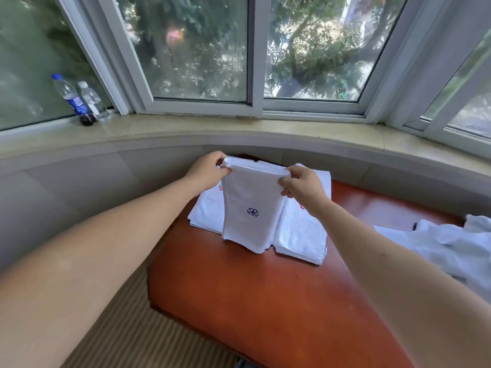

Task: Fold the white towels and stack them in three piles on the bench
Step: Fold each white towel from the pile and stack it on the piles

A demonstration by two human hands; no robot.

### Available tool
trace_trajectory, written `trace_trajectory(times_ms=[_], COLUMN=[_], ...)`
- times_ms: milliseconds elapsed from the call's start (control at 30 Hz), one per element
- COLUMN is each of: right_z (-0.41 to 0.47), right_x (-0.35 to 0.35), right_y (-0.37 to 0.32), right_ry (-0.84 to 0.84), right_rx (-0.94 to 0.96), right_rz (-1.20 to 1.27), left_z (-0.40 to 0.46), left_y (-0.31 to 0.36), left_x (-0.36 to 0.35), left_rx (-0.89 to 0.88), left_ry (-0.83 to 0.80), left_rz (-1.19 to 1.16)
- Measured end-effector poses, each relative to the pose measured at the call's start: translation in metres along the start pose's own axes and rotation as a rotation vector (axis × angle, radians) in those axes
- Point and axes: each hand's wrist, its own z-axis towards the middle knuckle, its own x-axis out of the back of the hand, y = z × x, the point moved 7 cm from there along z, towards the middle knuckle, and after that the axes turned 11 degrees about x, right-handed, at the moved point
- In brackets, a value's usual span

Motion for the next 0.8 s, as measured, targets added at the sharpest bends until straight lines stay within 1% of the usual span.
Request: trace_trajectory(times_ms=[133, 367, 500, 800], right_z=[0.039, 0.098, 0.131, 0.198], right_x=[0.006, 0.016, 0.015, 0.004], right_y=[0.018, 0.052, 0.084, 0.169], right_ry=[0.016, 0.134, 0.183, 0.2], right_rx=[-0.03, -0.104, -0.163, -0.322], right_rz=[-0.027, -0.031, -0.069, -0.143], left_z=[0.042, 0.111, 0.16, 0.259], left_y=[0.009, 0.022, 0.02, -0.009], left_x=[-0.012, -0.035, -0.061, -0.139], left_rx=[0.009, 0.037, 0.045, 0.117], left_ry=[-0.031, -0.118, -0.176, -0.315], left_rz=[-0.006, -0.006, 0.035, 0.1])
